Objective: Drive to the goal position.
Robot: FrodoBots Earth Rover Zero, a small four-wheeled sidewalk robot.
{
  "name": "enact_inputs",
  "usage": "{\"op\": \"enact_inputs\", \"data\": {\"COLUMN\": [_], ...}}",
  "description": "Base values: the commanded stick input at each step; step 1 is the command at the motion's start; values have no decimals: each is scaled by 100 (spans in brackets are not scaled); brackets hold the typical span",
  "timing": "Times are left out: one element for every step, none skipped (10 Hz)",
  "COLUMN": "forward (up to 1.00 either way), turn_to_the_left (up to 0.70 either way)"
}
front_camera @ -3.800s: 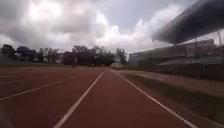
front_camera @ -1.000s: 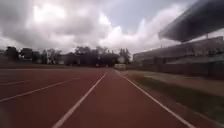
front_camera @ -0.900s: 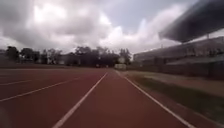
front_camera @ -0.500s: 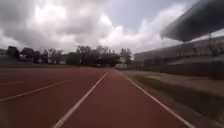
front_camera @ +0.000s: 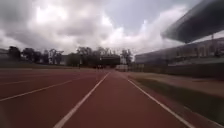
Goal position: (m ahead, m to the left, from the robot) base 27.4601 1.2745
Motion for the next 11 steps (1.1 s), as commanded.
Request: {"op": "enact_inputs", "data": {"forward": [70, 70, 70, 70, 70, 70, 70, 70, 70, 70, 70], "turn_to_the_left": [0, 0, 0, 0, 0, 0, 0, 0, 0, 0, 0]}}
